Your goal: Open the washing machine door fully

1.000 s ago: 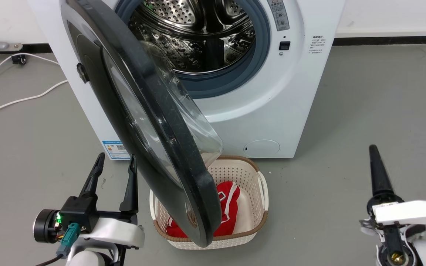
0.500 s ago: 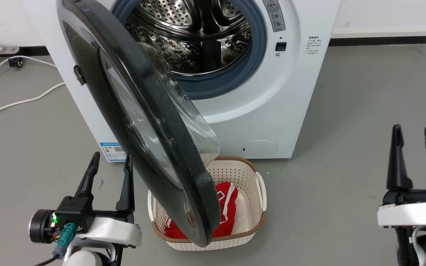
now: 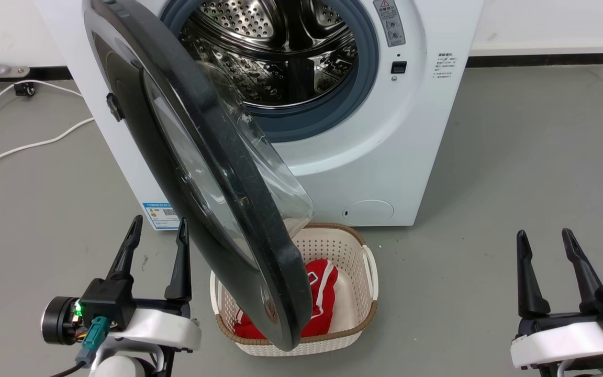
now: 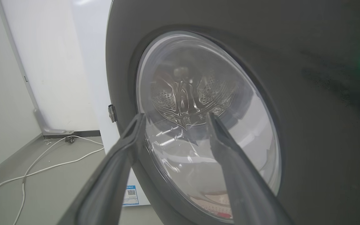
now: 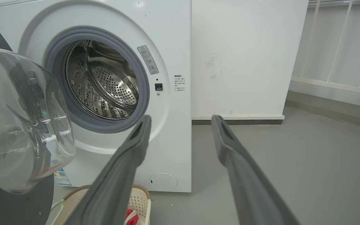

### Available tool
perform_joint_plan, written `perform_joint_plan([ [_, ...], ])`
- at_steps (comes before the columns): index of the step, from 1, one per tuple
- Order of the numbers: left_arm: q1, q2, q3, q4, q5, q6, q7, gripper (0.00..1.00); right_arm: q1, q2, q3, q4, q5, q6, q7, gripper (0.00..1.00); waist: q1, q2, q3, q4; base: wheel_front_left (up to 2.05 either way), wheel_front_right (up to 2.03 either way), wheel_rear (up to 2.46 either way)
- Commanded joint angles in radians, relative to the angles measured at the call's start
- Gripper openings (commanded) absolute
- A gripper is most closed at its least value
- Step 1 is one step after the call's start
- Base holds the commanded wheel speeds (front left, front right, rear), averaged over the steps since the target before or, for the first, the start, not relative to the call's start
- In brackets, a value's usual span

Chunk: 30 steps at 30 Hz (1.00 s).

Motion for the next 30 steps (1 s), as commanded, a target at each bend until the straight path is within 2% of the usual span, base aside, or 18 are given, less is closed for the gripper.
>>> perform_joint_plan([
  [1, 0.013, 0.003, -0.001, -0.004, 0.005, -0.001, -0.003, 1.0, -0.008, 0.002, -0.002, 0.014, 0.0, 0.0, -0.011, 1.0, 0.0, -0.0001, 0.0, 0.0, 0.0, 0.0, 0.0],
  [15, 0.007, 0.003, 0.0, -0.005, 0.01, -0.002, -0.003, 1.0, -0.042, 0.003, 0.005, 0.063, 0.003, 0.0, -0.035, 1.0, 0.0, -0.0001, 0.009, 0.002, 0.0, 0.0, 0.0],
  [16, 0.007, 0.004, 0.0, -0.005, 0.01, -0.003, -0.003, 0.77, -0.042, 0.003, 0.006, 0.064, 0.001, 0.0, -0.036, 1.0, 0.0, -0.0001, 0.009, 0.002, 0.0, 0.0, 0.0],
  [17, 0.006, 0.004, 0.0, -0.006, 0.01, -0.003, -0.003, 0.29, -0.042, 0.003, 0.006, 0.064, 0.003, 0.0, -0.034, 1.0, 0.0, -0.0001, 0.01, 0.001, 0.0, 0.0, 0.0],
  [18, 0.006, 0.005, 0.0, -0.006, 0.01, -0.003, -0.003, 0.0, -0.043, 0.003, 0.006, 0.064, 0.004, 0.0, -0.035, 1.0, 0.0, -0.0001, 0.01, 0.001, 0.0, 0.0, 0.0],
  [25, 0.003, 0.004, 0.001, -0.006, 0.01, -0.004, -0.003, 0.0, -0.048, 0.003, 0.006, 0.063, 0.008, 0.0, -0.033, 1.0, 0.0, -0.0001, 0.012, 0.001, 0.0, 0.0, 0.0],
  [30, -0.025, 0.004, 0.013, -0.084, 0.002, 0.005, -0.002, 0.0, -0.05, 0.003, 0.006, 0.068, 0.016, 0.0, -0.031, 1.0, 0.0, -0.0001, 0.015, 0.004, 0.0, 0.0, 0.0],
])
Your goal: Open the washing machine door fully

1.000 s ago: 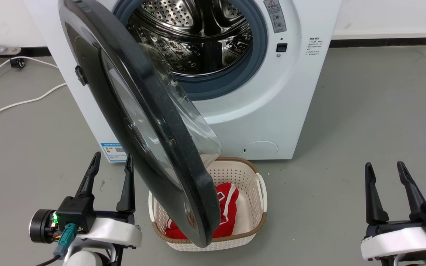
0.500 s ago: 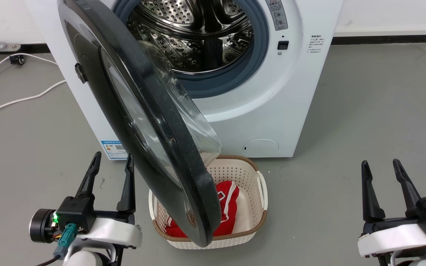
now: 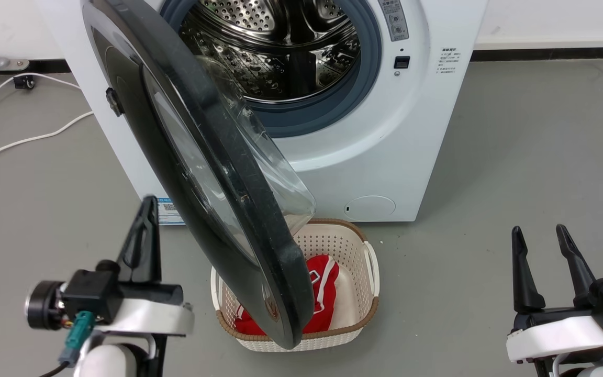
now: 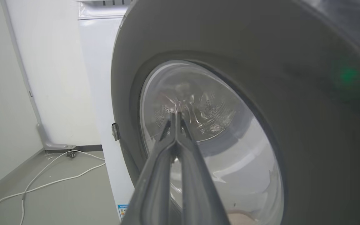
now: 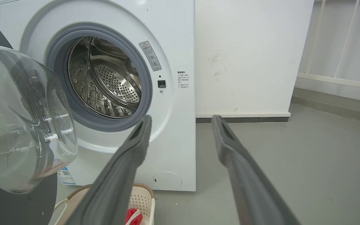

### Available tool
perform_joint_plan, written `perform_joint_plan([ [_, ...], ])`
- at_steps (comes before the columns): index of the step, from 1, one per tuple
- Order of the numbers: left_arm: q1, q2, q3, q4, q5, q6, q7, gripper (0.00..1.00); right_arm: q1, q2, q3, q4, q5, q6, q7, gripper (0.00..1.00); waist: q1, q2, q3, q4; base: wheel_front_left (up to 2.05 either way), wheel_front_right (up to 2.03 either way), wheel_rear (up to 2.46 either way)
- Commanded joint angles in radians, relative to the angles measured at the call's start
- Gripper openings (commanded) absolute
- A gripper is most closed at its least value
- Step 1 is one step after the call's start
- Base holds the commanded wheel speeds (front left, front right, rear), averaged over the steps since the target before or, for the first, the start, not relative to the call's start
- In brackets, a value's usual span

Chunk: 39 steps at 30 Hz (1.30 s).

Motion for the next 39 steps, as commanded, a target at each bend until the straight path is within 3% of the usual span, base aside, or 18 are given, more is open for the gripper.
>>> perform_joint_plan([
  [1, -0.022, 0.003, 0.008, -0.045, -0.001, 0.007, -0.002, 0.0, -0.016, 0.003, 0.001, 0.004, 0.007, 0.0, 0.001, 1.0, 0.0, 0.0, 0.0, 0.001, 0.0, 0.0, 0.0],
  [12, -0.097, 0.001, 0.0, -0.351, 0.021, 0.017, -0.003, 0.0, -0.011, 0.003, -0.001, 0.013, 0.007, 0.0, 0.002, 1.0, 0.0, 0.0, -0.005, 0.007, 0.0, 0.0, 0.0],
  [20, -0.12, 0.0, -0.153, -0.562, 0.042, 0.004, -0.002, 0.0, -0.016, 0.003, -0.004, 0.018, 0.014, 0.0, 0.004, 1.0, 0.0, 0.0, -0.005, 0.001, 0.0, 0.0, 0.0],
  [24, -0.082, 0.015, -0.281, -0.542, 0.017, -0.009, 0.002, 0.0, -0.017, 0.003, -0.005, 0.021, 0.016, 0.0, 0.006, 1.0, 0.0, 0.0, -0.006, -0.004, 0.0, 0.0, 0.0],
  [30, -0.017, 0.04, -0.471, -0.457, -0.081, -0.016, 0.122, 0.0, -0.009, 0.003, -0.006, 0.025, 0.019, 0.0, 0.011, 1.0, 0.0, 0.0, -0.008, -0.007, 0.0, 0.0, 0.0],
  [39, 0.091, 0.067, -0.54, -0.332, -0.167, -0.005, 0.287, 0.0, 0.004, 0.003, -0.004, 0.03, 0.028, 0.0, 0.016, 1.0, 0.0, 0.0, -0.005, -0.001, 0.0, 0.0, 0.0],
])
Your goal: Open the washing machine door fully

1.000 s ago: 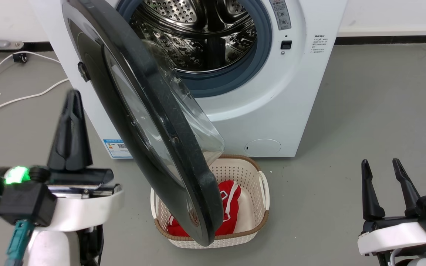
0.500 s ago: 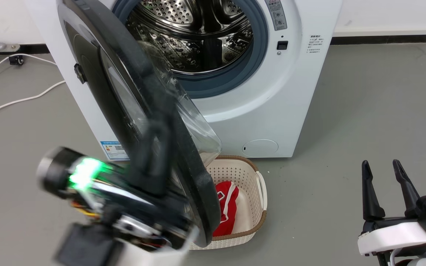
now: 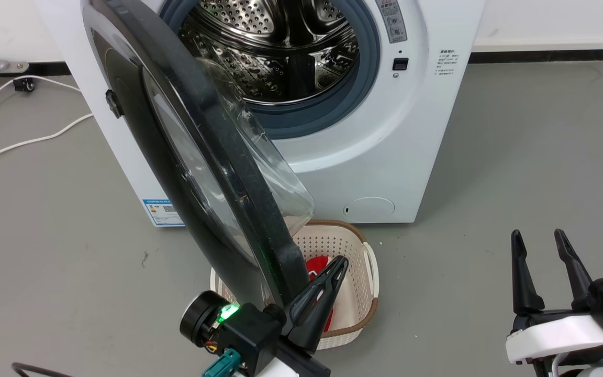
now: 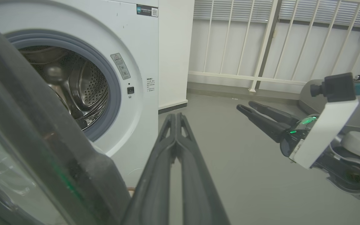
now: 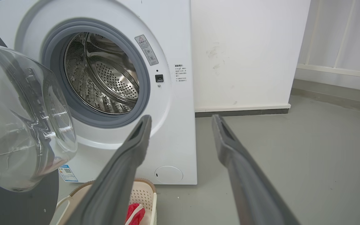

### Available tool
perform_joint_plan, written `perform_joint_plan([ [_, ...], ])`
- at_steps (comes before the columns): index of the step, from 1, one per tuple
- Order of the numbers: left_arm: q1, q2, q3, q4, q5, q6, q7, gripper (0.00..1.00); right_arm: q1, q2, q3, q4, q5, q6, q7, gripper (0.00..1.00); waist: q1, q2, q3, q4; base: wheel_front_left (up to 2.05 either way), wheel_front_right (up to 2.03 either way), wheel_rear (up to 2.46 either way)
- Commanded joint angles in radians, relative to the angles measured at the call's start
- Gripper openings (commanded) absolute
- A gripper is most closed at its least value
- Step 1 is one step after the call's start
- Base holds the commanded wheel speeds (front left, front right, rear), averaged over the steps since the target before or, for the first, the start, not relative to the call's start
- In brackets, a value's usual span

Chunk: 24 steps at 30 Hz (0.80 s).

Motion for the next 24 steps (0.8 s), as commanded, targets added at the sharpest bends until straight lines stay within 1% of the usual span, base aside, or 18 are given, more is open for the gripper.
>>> perform_joint_plan([
  [1, 0.005, 0.002, 0.003, 0.018, -0.009, 0.004, 0.0, 0.0, 0.008, 0.002, 0.001, 0.004, 0.005, 0.0, 0.0, 1.0, 0.0, 0.0, 0.004, 0.002, 0.0, 0.0, 0.0],
  [9, -0.053, -0.015, 0.037, 0.149, 0.001, 0.042, -0.043, 0.0, -0.012, 0.002, 0.018, 0.013, 0.011, 0.0, 0.003, 1.0, 0.0, 0.0, 0.016, -0.009, 0.0, 0.0, 0.0],
  [13, -0.075, -0.016, 0.054, 0.192, 0.002, 0.061, -0.06, 0.0, -0.016, 0.002, 0.018, 0.018, 0.019, 0.0, 0.001, 1.0, 0.0, 0.0, 0.023, -0.018, 0.0, 0.0, 0.0],
  [19, -0.081, -0.005, 0.064, 0.214, 0.009, 0.077, -0.07, 0.0, -0.02, 0.002, 0.016, 0.027, 0.029, 0.0, -0.003, 1.0, 0.0, 0.0, 0.029, -0.021, 0.0, 0.0, 0.0],
  [24, -0.075, 0.003, 0.066, 0.202, 0.01, 0.085, -0.072, 0.0, -0.021, 0.002, 0.014, 0.033, 0.035, 0.0, -0.007, 1.0, 0.0, 0.0, 0.031, -0.006, 0.0, 0.0, 0.0],
])
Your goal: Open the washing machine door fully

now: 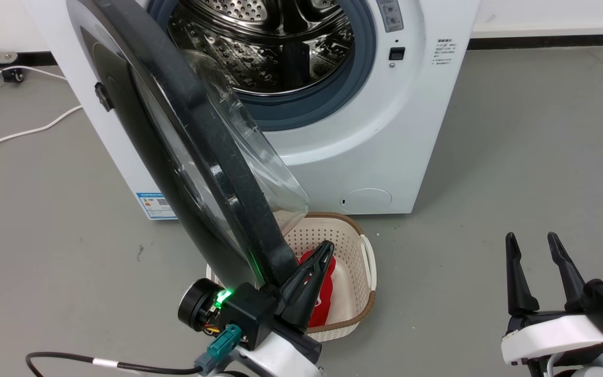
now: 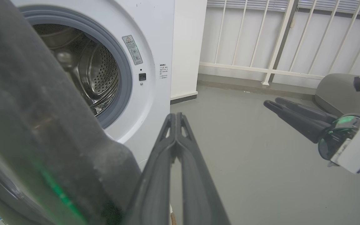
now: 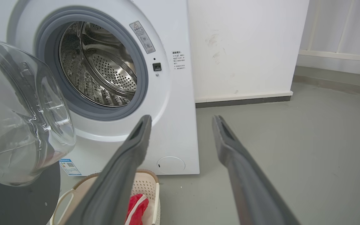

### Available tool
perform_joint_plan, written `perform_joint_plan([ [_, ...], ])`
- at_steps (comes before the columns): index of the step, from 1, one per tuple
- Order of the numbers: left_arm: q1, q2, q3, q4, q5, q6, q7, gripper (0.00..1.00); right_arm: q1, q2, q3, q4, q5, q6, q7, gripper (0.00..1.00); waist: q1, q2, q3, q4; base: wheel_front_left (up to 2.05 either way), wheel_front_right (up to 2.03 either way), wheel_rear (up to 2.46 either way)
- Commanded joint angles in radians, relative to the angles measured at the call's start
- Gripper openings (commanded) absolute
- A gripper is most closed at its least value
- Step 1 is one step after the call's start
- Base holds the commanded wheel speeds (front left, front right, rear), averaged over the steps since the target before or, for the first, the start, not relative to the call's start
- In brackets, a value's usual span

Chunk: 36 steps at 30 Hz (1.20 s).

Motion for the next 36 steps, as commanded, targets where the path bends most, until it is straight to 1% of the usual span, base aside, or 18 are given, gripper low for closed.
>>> perform_joint_plan([
  [1, 0.0, 0.024, 0.03, 0.005, 0.001, 0.019, -0.001, 0.0, -0.017, 0.002, 0.002, 0.003, 0.004, 0.0, -0.007, 1.0, 0.0, 0.0, 0.0, 0.008, 0.0, 0.0, 0.0],
  [6, 0.017, 0.034, 0.038, -0.01, -0.004, 0.032, -0.001, 0.0, -0.014, 0.002, 0.0, 0.007, 0.006, 0.0, -0.005, 1.0, 0.0, 0.0, -0.006, 0.033, 0.0, 0.0, 0.0],
  [11, 0.073, 0.046, 0.045, -0.048, -0.009, 0.057, 0.012, 0.0, -0.006, 0.002, 0.004, 0.012, 0.016, 0.0, -0.002, 1.0, 0.0, 0.0, -0.021, 0.068, 0.0, 0.0, 0.0],
  [18, 0.153, 0.063, 0.053, -0.128, -0.002, 0.099, 0.032, 0.0, 0.007, 0.002, 0.003, 0.014, 0.022, 0.0, 0.0, 1.0, 0.0, 0.0, -0.027, 0.148, 0.0, 0.0, 0.0],
  [19, 0.153, 0.063, 0.053, -0.128, -0.002, 0.099, 0.032, 0.0, 0.007, 0.002, 0.003, 0.014, 0.022, 0.0, 0.0, 1.0, 0.0, 0.0, -0.027, 0.148, 0.0, 0.0, 0.0],
  [20, 0.17, 0.073, 0.06, -0.15, 0.0, 0.108, 0.035, 0.0, 0.007, 0.002, 0.005, 0.013, 0.019, 0.0, 0.002, 1.0, 0.0, 0.0, -0.027, 0.171, 0.0, 0.0, 0.0],
  [26, 0.22, 0.087, 0.083, -0.227, 0.003, 0.146, 0.048, 0.0, 0.008, 0.002, 0.005, 0.012, 0.022, 0.0, 0.007, 1.0, 0.0, 0.0, -0.026, 0.233, 0.0, 0.0, 0.0],
  [27, 0.22, 0.087, 0.083, -0.227, 0.003, 0.146, 0.048, 0.0, 0.008, 0.002, 0.005, 0.012, 0.022, 0.0, 0.007, 1.0, 0.0, 0.0, -0.026, 0.233, 0.0, 0.0, 0.0],
  [33, 0.242, 0.108, 0.13, -0.249, -0.008, 0.18, 0.071, 0.0, 0.007, 0.002, 0.006, 0.016, 0.027, 0.0, 0.006, 1.0, 0.0, 0.0, -0.02, 0.277, 0.0, 0.0, 0.0],
  [36, 0.241, 0.125, 0.151, -0.231, -0.012, 0.18, 0.086, 0.0, 0.007, 0.002, 0.008, 0.018, 0.03, 0.0, 0.005, 1.0, 0.0, 0.0, -0.019, 0.287, 0.0, 0.0, 0.0],
])
